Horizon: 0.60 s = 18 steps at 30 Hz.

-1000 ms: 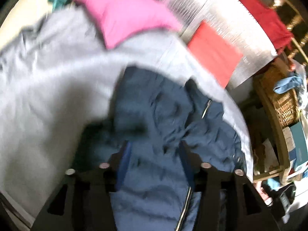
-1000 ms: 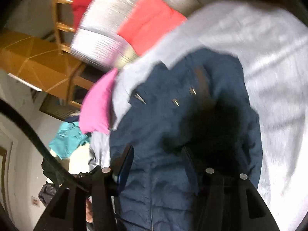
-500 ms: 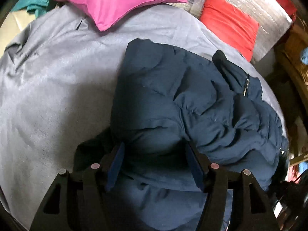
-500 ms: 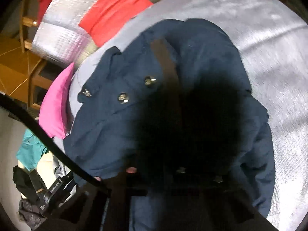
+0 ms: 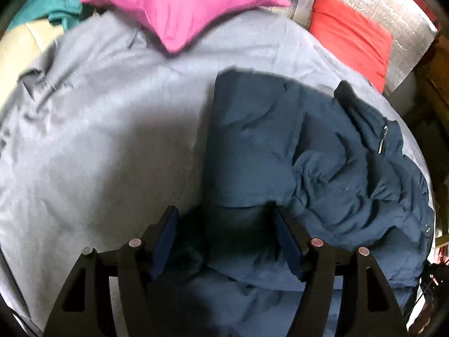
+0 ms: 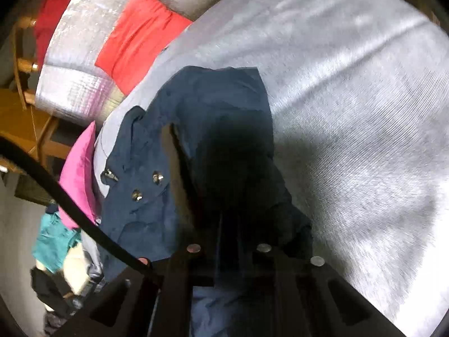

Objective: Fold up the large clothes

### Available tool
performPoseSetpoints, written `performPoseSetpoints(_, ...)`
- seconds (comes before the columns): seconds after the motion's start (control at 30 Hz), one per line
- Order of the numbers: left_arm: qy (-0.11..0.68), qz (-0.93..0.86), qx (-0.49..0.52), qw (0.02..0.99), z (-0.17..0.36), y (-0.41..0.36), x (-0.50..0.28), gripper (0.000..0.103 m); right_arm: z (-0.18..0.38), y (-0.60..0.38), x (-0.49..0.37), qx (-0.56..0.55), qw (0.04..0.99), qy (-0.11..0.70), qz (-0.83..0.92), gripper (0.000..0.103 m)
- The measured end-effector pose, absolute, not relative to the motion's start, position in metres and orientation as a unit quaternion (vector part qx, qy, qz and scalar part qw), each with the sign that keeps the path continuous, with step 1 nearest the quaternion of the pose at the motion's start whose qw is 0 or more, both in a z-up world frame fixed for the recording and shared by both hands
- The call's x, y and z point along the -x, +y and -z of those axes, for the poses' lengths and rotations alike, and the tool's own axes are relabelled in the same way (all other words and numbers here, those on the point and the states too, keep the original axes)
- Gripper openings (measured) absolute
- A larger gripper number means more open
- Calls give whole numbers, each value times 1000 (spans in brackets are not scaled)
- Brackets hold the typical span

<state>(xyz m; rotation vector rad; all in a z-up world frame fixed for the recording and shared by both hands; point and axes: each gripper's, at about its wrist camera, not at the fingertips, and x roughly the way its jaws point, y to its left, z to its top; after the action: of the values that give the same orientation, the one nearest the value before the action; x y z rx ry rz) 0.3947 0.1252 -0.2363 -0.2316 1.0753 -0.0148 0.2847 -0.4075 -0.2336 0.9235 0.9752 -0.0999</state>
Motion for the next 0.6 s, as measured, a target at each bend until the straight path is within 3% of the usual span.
performPoseSetpoints(0.03, 508, 8, 114, 854, 232, 127, -395, 70, 227, -410, -281, -431, 786, 441, 40, 15)
performPoseSetpoints(0.17, 466, 18, 140, 873, 211, 135, -392, 70, 197, -424, -266, -431, 825, 364, 28, 16)
performPoseSetpoints(0.2, 456, 14, 142, 878, 206, 138, -392, 71, 196, -427, -268, -431, 830, 354, 30, 27)
performPoseSetpoints(0.23, 448, 4, 141, 883, 203, 141, -394, 75, 197, -428, -269, -431, 832, 348, 34, 50)
performPoseSetpoints(0.3, 446, -22, 133, 885, 208, 145, -401, 79, 204, -432, -272, -433, 835, 335, 47, 65)
performPoseSetpoints(0.37, 459, -43, 121, 879, 218, 148, -409, 79, 212, -432, -280, -432, 828, 353, 52, 65)
performPoseSetpoints(0.5, 499, -48, 118, 857, 246, 151, -420, 79, 235, -432, -299, -430, 807, 399, 68, 50)
performPoseSetpoints(0.6, 500, -45, 121, 857, 241, 153, -420, 79, 228, -437, -290, -448, 803, 388, 66, 50)
